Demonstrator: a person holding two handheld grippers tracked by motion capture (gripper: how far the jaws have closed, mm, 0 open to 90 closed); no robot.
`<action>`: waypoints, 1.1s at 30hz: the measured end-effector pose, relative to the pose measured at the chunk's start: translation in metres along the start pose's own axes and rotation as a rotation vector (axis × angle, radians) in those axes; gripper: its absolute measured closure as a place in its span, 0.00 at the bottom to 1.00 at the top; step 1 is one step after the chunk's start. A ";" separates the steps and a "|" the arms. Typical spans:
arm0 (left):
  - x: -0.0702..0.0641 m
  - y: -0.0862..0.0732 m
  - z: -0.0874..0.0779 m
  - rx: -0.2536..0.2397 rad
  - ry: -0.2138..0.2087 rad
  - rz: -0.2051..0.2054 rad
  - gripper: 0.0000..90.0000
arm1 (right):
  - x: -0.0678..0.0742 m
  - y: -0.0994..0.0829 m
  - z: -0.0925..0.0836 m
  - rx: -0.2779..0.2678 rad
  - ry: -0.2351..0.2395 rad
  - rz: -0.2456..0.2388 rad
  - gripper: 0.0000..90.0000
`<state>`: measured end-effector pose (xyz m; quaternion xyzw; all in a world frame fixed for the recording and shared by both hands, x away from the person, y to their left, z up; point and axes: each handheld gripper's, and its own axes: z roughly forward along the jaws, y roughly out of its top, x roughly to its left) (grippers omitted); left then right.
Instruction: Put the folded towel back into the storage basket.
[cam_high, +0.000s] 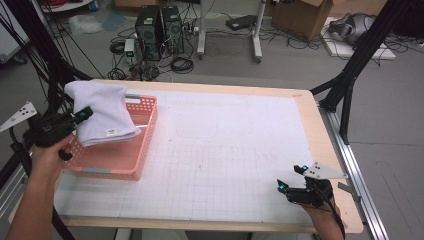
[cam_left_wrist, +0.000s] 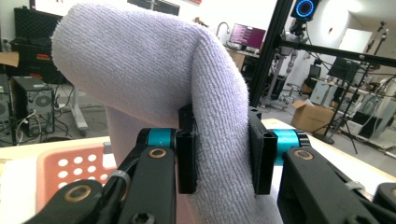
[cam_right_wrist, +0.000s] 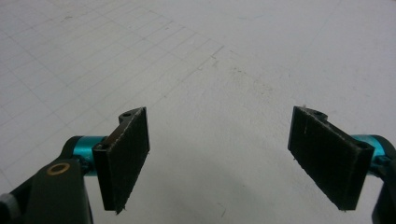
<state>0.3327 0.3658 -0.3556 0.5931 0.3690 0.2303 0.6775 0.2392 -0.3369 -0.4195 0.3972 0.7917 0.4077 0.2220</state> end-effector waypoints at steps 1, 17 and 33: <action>-0.001 -0.001 0.001 0.004 0.000 0.000 0.77 | 0.000 0.000 0.000 0.000 0.001 0.001 0.22; -0.004 -0.016 0.025 0.108 -0.023 -0.015 0.75 | 0.000 0.000 0.000 -0.004 0.002 -0.003 0.22; 0.003 -0.030 0.040 0.224 -0.021 -0.085 0.71 | 0.001 -0.001 0.000 0.004 0.004 0.002 0.22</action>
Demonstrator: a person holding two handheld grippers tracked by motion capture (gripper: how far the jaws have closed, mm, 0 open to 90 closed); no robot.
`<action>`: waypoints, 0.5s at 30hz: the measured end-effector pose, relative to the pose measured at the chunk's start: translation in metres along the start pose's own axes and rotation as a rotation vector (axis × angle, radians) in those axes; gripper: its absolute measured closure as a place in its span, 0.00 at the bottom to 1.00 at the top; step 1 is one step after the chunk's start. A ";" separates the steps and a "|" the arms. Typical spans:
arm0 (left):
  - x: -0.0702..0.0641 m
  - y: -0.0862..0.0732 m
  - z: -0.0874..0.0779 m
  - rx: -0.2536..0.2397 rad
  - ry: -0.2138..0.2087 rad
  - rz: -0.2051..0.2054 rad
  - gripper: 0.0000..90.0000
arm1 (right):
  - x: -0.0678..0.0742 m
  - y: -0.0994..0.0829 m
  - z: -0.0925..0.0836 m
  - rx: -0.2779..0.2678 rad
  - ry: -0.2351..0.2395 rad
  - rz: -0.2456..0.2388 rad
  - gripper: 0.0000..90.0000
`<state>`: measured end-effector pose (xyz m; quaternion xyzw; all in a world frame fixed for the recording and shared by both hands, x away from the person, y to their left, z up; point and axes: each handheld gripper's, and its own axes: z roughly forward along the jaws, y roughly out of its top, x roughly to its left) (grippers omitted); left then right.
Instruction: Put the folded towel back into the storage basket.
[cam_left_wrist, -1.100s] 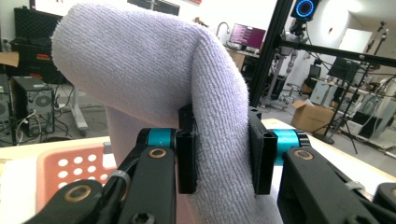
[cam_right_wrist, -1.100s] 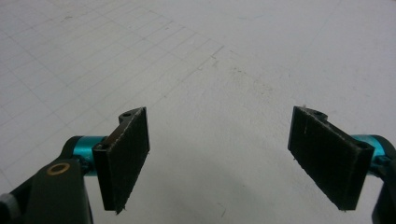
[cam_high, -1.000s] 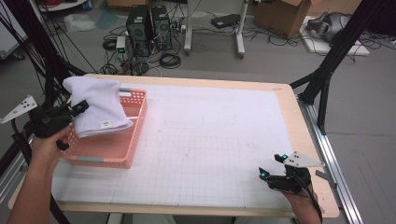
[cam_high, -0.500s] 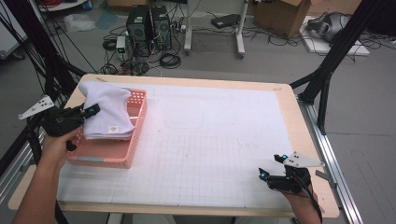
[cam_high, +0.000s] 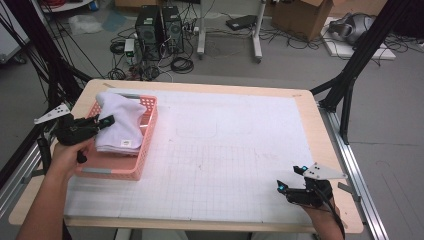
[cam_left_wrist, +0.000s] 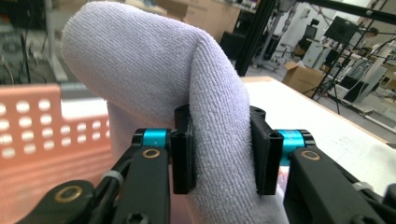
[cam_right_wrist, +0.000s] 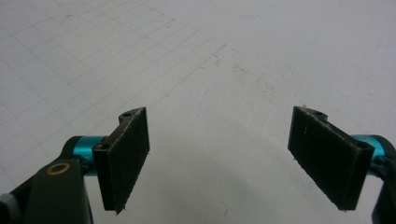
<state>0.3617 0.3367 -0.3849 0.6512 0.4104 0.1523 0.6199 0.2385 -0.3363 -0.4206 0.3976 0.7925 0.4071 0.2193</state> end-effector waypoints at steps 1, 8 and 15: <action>0.001 0.000 0.001 0.010 0.007 -0.020 0.69 | 0.000 0.000 0.000 0.000 0.001 -0.001 0.22; 0.009 -0.001 0.003 0.117 0.126 -0.184 0.41 | 0.000 0.000 0.001 0.005 0.003 -0.001 0.22; 0.008 0.006 -0.010 0.094 0.247 -0.168 0.37 | 0.001 -0.001 0.002 0.009 0.006 -0.002 0.22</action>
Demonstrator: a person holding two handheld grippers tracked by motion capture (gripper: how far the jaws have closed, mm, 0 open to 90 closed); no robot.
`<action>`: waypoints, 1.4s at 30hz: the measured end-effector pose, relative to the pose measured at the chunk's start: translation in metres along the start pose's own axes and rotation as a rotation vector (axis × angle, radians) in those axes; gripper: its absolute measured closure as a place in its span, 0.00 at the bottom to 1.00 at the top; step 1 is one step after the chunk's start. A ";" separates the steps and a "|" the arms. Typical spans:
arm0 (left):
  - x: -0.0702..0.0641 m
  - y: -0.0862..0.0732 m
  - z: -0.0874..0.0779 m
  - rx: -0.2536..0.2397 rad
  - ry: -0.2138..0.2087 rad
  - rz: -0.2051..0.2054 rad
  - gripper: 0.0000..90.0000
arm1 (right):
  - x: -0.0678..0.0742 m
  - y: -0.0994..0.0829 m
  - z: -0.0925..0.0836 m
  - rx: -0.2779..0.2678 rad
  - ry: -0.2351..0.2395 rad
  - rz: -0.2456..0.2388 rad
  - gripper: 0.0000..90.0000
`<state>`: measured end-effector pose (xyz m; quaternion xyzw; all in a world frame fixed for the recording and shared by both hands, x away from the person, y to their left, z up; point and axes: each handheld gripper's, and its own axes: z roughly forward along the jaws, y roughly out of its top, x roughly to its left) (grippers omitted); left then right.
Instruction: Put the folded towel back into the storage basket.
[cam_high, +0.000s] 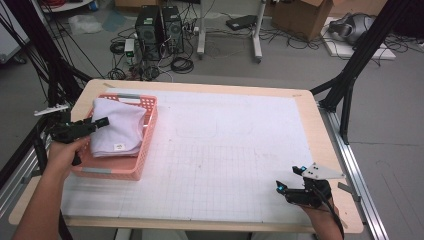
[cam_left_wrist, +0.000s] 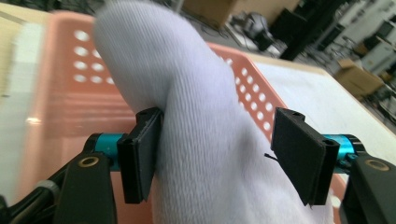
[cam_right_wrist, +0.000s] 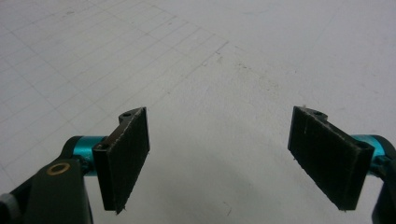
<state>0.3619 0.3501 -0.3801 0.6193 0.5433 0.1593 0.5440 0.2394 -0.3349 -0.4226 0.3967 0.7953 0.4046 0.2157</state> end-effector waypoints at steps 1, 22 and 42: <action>0.000 0.000 0.000 0.000 0.000 0.000 0.36 | 0.000 0.000 0.000 0.000 0.000 0.000 0.22; -0.039 -0.007 0.031 0.212 0.162 0.190 0.42 | 0.001 0.001 0.001 0.000 0.004 -0.006 0.22; -0.026 -0.021 0.064 0.438 0.113 0.239 0.42 | 0.002 0.000 0.004 0.012 0.011 -0.009 0.22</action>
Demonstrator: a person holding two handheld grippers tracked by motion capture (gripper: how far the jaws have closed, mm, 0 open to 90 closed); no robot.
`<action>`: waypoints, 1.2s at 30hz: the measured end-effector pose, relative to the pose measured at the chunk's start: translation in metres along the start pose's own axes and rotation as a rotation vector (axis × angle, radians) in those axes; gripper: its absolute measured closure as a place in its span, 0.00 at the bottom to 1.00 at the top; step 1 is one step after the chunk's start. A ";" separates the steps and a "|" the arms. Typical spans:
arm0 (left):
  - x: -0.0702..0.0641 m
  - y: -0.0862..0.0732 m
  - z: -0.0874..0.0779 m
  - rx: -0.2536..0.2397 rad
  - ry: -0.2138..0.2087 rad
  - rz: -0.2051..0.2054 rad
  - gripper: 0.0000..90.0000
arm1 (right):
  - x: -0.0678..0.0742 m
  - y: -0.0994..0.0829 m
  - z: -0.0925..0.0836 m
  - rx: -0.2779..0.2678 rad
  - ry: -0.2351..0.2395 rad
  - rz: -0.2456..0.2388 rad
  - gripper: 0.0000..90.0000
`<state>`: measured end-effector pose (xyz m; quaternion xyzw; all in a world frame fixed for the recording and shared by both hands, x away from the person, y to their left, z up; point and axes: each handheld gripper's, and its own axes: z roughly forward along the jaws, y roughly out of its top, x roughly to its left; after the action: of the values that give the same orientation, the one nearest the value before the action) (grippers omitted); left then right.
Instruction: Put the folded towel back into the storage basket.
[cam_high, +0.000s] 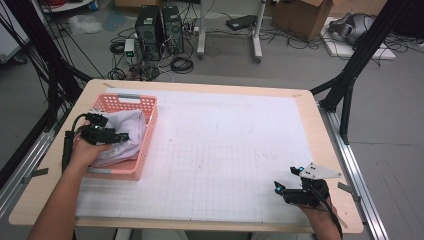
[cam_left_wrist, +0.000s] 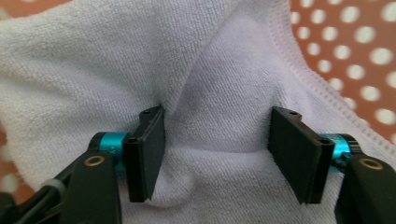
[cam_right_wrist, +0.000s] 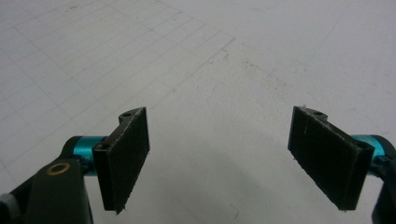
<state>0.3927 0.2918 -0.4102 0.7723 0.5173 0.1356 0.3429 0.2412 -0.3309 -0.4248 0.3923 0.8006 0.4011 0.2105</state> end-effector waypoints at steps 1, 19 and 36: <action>-0.001 0.000 0.000 0.000 -0.024 0.018 0.43 | 0.000 0.000 0.000 0.000 0.000 0.001 0.22; -0.016 0.010 0.010 -0.151 0.051 0.066 0.43 | 0.000 0.000 0.001 0.007 -0.003 0.002 0.22; -0.019 0.025 0.007 -0.094 0.190 0.078 0.37 | -0.002 -0.003 0.000 0.007 -0.004 0.004 0.22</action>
<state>0.4062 0.2662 -0.3954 0.7586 0.5101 0.2455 0.3225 0.2413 -0.3340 -0.4266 0.3955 0.8007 0.3978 0.2101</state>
